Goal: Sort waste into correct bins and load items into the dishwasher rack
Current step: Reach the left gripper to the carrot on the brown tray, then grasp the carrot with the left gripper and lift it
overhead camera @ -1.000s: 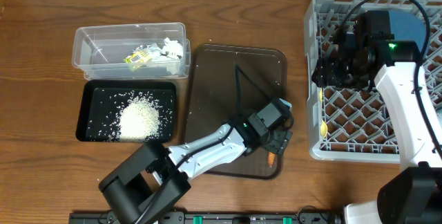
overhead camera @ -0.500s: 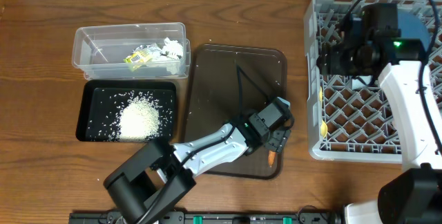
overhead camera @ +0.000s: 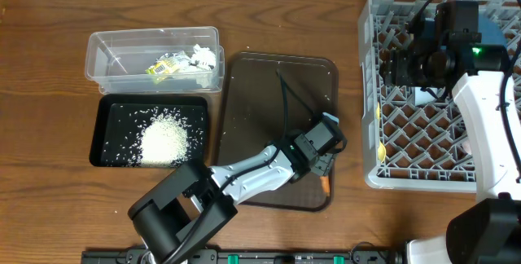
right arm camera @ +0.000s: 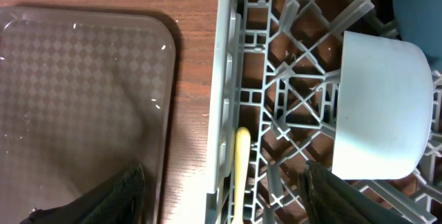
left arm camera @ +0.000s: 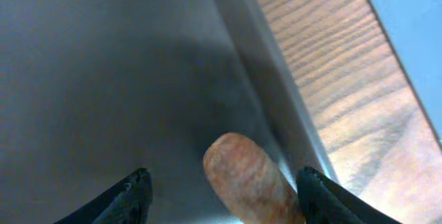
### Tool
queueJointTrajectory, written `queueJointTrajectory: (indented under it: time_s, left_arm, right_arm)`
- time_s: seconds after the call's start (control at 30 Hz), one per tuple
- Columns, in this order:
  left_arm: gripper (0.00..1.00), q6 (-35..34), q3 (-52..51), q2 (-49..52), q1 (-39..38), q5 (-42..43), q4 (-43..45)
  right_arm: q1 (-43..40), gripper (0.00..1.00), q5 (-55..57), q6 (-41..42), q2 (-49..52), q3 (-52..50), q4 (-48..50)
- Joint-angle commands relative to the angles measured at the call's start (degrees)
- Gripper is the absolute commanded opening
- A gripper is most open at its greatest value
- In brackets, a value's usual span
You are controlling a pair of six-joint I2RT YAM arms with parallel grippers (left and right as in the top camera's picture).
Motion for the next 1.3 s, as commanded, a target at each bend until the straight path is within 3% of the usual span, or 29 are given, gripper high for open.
queueJointTrajectory:
  time_s: [0.0,0.23,0.4,0.87,1.07,1.27]
  left_arm:
    - [0.67,0.26,0.94,1.92,0.09,-3.32,-0.33]
    - [0.64,0.26,0.94,2.03,0.17,-3.74,-0.63]
    - [0.36,0.26,0.94,1.38,0.11,-3.23,-1.07]
    - [0.34,0.28,1.14,0.94,1.99,-3.32,-1.03]
    - [0.36,0.31,1.14,-0.59,8.79,-5.68,-4.15]
    - [0.46,0.26,1.11,-0.59,15.34,-5.20,-5.35]
  right_arm:
    - [-0.33,0.71,0.13,-0.68,-1.31,1.36,-0.02]
    - [-0.33,0.71,0.17,-0.70,-1.31,1.36,-0.35]
    - [-0.33,0.71,0.20,-0.70,-1.31,1.36,-0.33]
    - [-0.33,0.72,0.17,-0.70,-1.31,1.36,-0.35]
    - [-0.33,0.72,0.17,-0.70,-1.31,1.36,-0.83]
    - [-0.31,0.72,0.15,-0.70,-1.31,1.36,-0.83]
